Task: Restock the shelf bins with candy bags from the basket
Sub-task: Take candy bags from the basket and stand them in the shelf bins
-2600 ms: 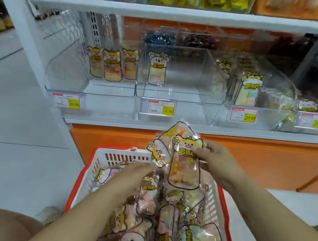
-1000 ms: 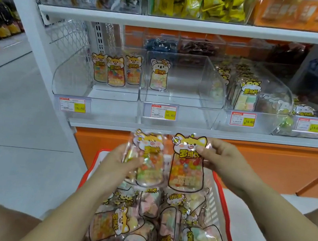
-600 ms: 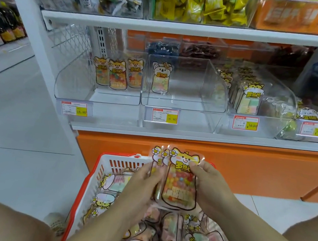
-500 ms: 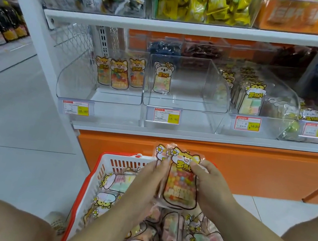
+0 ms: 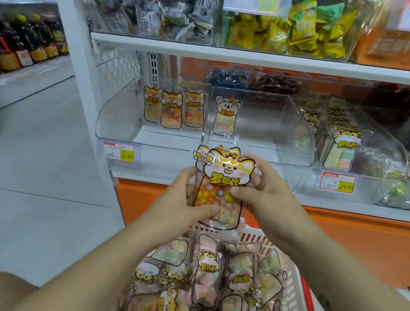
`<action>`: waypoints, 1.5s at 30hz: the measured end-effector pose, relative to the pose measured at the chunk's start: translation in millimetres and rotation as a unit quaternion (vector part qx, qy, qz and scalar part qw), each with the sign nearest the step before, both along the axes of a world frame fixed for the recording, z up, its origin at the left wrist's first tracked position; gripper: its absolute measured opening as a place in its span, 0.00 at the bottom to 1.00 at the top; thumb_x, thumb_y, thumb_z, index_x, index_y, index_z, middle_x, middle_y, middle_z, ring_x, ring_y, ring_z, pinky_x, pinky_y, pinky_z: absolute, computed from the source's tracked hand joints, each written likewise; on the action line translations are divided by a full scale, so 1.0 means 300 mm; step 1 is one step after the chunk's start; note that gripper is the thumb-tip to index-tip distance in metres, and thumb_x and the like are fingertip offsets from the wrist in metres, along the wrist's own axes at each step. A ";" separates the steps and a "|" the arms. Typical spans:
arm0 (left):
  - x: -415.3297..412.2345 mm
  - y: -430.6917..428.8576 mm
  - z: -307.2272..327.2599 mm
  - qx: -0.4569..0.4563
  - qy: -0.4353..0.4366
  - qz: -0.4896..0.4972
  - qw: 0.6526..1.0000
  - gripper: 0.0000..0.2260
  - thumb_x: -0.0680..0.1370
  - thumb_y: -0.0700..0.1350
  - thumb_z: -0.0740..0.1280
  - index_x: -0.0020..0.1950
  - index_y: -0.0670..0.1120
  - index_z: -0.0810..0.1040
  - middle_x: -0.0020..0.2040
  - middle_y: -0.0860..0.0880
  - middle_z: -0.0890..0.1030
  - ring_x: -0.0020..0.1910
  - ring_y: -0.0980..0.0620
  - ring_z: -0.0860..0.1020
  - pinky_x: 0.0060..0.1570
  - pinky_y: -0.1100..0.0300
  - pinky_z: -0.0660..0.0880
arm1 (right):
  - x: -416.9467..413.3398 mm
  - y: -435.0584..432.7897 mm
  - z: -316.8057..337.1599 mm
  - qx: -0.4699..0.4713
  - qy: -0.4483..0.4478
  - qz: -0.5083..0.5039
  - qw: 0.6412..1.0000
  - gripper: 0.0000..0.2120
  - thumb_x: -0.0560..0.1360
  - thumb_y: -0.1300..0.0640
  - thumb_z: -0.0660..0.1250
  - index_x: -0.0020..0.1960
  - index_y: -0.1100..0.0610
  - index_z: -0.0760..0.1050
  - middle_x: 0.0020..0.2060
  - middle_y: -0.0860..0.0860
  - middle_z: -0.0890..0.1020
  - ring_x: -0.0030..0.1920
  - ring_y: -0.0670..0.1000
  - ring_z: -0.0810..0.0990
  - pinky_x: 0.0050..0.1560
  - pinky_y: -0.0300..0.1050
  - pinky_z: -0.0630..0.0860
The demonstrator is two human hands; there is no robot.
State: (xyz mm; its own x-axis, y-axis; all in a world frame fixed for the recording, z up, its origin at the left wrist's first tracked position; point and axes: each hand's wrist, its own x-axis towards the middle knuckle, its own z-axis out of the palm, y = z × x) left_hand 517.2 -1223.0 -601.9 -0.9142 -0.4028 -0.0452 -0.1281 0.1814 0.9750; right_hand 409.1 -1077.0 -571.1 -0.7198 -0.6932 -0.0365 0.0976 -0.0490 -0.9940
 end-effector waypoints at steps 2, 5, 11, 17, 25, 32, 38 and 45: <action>-0.015 -0.068 0.046 -0.029 0.018 0.010 0.999 0.33 0.72 0.45 0.76 0.73 0.53 0.64 0.59 0.53 0.83 0.58 0.53 0.82 0.62 0.45 0.77 | 0.001 -0.075 0.049 -0.001 0.065 -0.005 0.998 0.24 0.77 0.74 0.64 0.67 0.53 0.69 0.57 0.54 0.83 0.57 0.53 0.83 0.54 0.46 0.81; -0.033 -0.174 0.116 -0.063 0.027 0.039 0.997 0.30 0.75 0.42 0.75 0.73 0.51 0.66 0.61 0.54 0.81 0.59 0.55 0.81 0.65 0.46 0.76 | -0.008 -0.194 0.113 -0.027 0.112 -0.004 0.993 0.22 0.76 0.73 0.65 0.63 0.51 0.70 0.58 0.53 0.82 0.57 0.51 0.82 0.56 0.47 0.80; -0.141 -0.402 0.208 -0.067 0.038 0.095 0.993 0.25 0.74 0.36 0.75 0.66 0.48 0.69 0.58 0.50 0.82 0.58 0.51 0.81 0.64 0.46 0.76 | -0.126 -0.439 0.183 -0.014 0.183 -0.002 0.983 0.21 0.75 0.71 0.69 0.64 0.56 0.70 0.56 0.50 0.83 0.57 0.47 0.82 0.60 0.46 0.79; -0.335 -0.591 0.180 -0.051 0.023 0.119 0.991 0.39 0.60 0.40 0.79 0.69 0.44 0.69 0.62 0.48 0.81 0.60 0.48 0.81 0.64 0.45 0.76 | -0.325 -0.595 0.213 0.143 0.369 0.009 0.918 0.20 0.71 0.63 0.76 0.58 0.54 0.70 0.45 0.44 0.81 0.43 0.41 0.80 0.46 0.36 0.76; -0.518 -0.771 0.058 -0.062 -0.060 0.088 0.992 0.29 0.71 0.30 0.73 0.70 0.45 0.71 0.60 0.47 0.83 0.59 0.47 0.81 0.66 0.47 0.75 | -0.506 -0.834 0.180 0.343 0.519 0.084 0.779 0.27 0.70 0.56 0.76 0.66 0.55 0.72 0.58 0.52 0.80 0.56 0.54 0.78 0.54 0.47 0.77; -0.523 -0.952 0.022 -0.175 -0.113 0.237 0.949 0.22 0.75 0.37 0.71 0.65 0.43 0.66 0.53 0.47 0.76 0.57 0.43 0.77 0.51 0.56 0.72 | -0.518 -1.165 0.050 0.357 0.411 0.066 0.836 0.13 0.77 0.60 0.70 0.60 0.59 0.74 0.54 0.55 0.80 0.53 0.55 0.80 0.57 0.52 0.79; -0.527 -0.951 0.024 -0.222 -0.108 0.211 0.946 0.42 0.80 0.41 0.67 0.81 0.45 0.38 0.77 0.41 0.57 0.73 0.40 0.66 0.69 0.50 0.65 | -0.591 -1.310 -0.070 0.297 0.354 -0.014 0.887 0.13 0.72 0.66 0.71 0.50 0.52 0.73 0.48 0.53 0.82 0.51 0.57 0.81 0.52 0.53 0.81; -0.505 -0.896 -0.020 -0.397 -0.343 -0.006 0.851 0.23 0.81 0.41 0.60 0.75 0.47 0.60 0.74 0.41 0.54 0.72 0.39 0.61 0.69 0.48 0.67 | -0.596 -1.334 -0.155 0.321 0.493 -0.061 0.806 0.24 0.72 0.59 0.71 0.66 0.50 0.69 0.59 0.52 0.78 0.55 0.55 0.77 0.52 0.49 0.78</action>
